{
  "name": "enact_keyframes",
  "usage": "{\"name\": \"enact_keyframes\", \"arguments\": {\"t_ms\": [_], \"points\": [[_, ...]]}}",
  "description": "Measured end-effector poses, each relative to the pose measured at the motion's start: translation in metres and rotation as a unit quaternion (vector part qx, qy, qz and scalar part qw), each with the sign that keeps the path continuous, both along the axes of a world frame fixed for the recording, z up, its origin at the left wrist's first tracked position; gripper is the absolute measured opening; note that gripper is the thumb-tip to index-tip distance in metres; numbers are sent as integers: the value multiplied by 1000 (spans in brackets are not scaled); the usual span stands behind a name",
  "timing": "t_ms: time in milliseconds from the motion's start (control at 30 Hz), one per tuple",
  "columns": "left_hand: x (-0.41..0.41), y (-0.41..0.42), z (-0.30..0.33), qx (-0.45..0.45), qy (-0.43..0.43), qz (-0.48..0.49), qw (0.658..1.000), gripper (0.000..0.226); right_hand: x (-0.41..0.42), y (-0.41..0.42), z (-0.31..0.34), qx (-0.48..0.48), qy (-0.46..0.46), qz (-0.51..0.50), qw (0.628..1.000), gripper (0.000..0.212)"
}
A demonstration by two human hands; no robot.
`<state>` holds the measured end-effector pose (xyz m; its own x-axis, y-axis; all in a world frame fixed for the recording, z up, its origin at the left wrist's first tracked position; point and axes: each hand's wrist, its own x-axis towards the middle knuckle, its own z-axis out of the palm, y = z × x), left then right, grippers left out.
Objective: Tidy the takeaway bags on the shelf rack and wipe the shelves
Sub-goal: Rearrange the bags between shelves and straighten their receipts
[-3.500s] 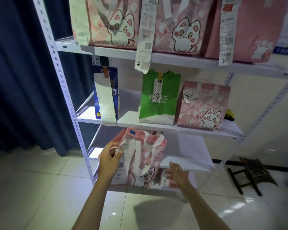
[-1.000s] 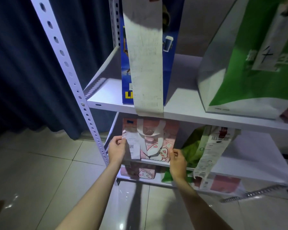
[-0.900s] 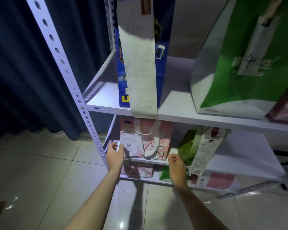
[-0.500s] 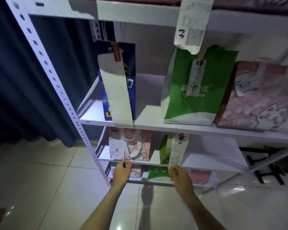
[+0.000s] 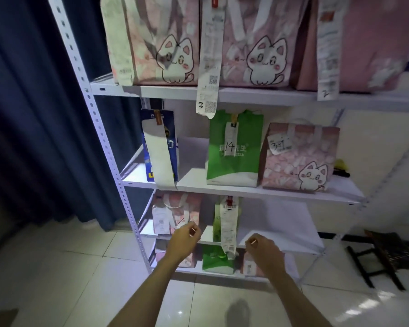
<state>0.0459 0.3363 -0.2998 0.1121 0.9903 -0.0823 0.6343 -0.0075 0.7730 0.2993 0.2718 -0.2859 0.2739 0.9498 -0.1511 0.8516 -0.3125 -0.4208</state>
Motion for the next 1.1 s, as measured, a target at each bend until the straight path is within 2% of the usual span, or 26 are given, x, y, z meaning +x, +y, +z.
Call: {"name": "enact_keyframes", "arguments": {"t_ms": [133, 333, 633, 833, 1100], "points": [[10, -18, 30, 20, 27, -21, 999, 13, 8, -10, 22, 30, 29, 1, 999, 22], [17, -36, 59, 26, 42, -30, 998, 11, 14, -23, 48, 51, 83, 38, 995, 21], [11, -34, 83, 68, 34, -24, 997, 18, 15, -25, 66, 77, 95, 54, 991, 21], [-6, -18, 89, 69, 23, -5, 997, 12, -2, -4, 72, 99, 95, 67, 988, 27], [-40, 25, 99, 76, -5, 8, 997, 13, -56, 49, 84, 109, 121, 101, 981, 20]]}}
